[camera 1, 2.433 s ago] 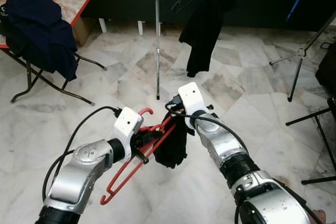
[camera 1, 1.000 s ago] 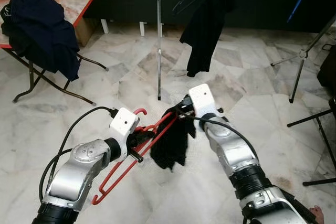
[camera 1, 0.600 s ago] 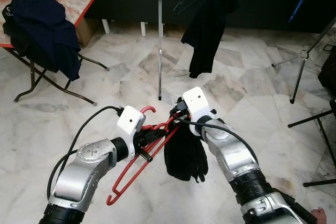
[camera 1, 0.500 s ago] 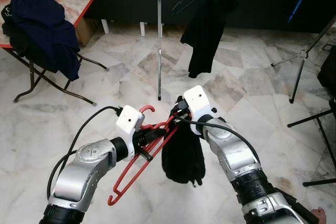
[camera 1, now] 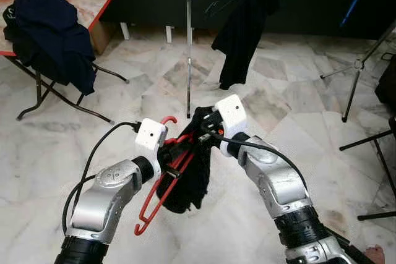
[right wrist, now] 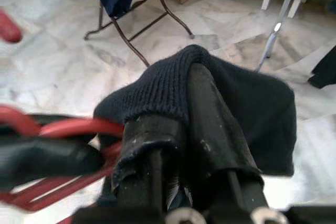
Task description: Hang hanger
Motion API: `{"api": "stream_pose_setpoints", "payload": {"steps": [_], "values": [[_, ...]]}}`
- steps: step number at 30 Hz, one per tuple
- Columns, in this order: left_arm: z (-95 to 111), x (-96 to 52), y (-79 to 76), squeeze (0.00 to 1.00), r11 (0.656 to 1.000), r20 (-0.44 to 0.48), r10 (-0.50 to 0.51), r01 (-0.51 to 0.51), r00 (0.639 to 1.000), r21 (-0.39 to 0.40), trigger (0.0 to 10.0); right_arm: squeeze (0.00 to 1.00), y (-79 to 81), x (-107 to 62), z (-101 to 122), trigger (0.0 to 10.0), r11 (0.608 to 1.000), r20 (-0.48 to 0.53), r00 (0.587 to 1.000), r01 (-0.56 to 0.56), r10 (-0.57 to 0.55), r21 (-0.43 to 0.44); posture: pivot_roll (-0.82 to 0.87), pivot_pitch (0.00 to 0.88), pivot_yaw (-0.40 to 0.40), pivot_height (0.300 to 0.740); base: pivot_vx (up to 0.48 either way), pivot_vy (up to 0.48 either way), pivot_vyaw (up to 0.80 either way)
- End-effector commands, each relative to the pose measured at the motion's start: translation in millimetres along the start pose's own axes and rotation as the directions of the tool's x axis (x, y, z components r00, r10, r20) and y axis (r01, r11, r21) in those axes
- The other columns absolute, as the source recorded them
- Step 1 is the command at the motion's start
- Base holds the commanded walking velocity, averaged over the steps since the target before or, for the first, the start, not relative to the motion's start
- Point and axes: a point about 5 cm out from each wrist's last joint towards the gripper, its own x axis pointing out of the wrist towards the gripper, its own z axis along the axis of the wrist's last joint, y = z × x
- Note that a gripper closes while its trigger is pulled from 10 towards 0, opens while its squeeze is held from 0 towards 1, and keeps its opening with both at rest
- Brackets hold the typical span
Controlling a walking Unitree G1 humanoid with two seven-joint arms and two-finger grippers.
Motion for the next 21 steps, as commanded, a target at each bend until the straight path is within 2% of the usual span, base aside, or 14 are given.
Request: {"api": "stream_pose_setpoints", "payload": {"steps": [1, 2, 4, 5, 6, 10, 21], "values": [[8, 1.4, 2.5, 0.00, 1.000, 0.045, 0.024, -0.024, 0.999, -0.002, 10.0, 0.00, 7.3, -7.5, 14, 10.0, 0.992, 0.110, 0.991, -0.090, 0.079, 0.093, 0.01, 0.205, -0.022, 0.740, 0.000, 0.000, 0.00], [8, 1.4, 2.5, 0.00, 1.000, 0.045, 0.024, -0.024, 0.999, -0.002, 10.0, 0.00, 7.3, -7.5, 14, 10.0, 0.992, 0.110, 0.991, -0.090, 0.079, 0.093, 0.01, 0.205, -0.022, 0.740, 0.000, 0.000, 0.00], [9, 2.1, 2.2, 0.00, 1.000, 0.057, 0.022, -0.021, 0.998, -0.020, 10.0, 0.00, 15.3, -13.4, 16, 10.0, 0.975, 0.159, 0.973, -0.185, 0.165, 0.121, 0.01, 0.207, -0.020, 0.740, 0.000, 0.000, 0.00], [9, 2.1, 2.2, 0.00, 1.000, 0.057, 0.022, -0.021, 0.998, -0.020, 10.0, 0.00, 15.3, -13.4, 16, 10.0, 0.975, 0.159, 0.973, -0.185, 0.165, 0.121, 0.01, 0.207, -0.020, 0.740, 0.000, 0.000, 0.00], [10, 2.2, 1.8, 0.00, 0.999, 0.063, 0.018, -0.016, 0.998, -0.029, 10.0, 0.00, 19.2, -16.0, 15, 10.0, 0.967, 0.170, 0.963, -0.228, 0.207, 0.111, 0.01, 0.207, -0.020, 0.740, 0.000, 0.000, 0.00], [11, 2.0, -0.3, 0.00, 0.999, 0.074, -0.003, 0.006, 0.997, -0.036, 10.0, 0.00, 23.0, -18.2, 8, 10.0, 0.961, 0.140, 0.956, -0.269, 0.259, 0.057, 0.01, 0.207, -0.019, 0.740, 0.000, 0.000, 0.00], [11, 2.0, -0.3, 0.00, 0.999, 0.074, -0.003, 0.006, 0.997, -0.036, 10.0, 0.00, 23.0, -18.2, 8, 10.0, 0.961, 0.140, 0.956, -0.269, 0.259, 0.057, 0.01, 0.207, -0.019, 0.740, 0.000, 0.000, 0.00]]}}
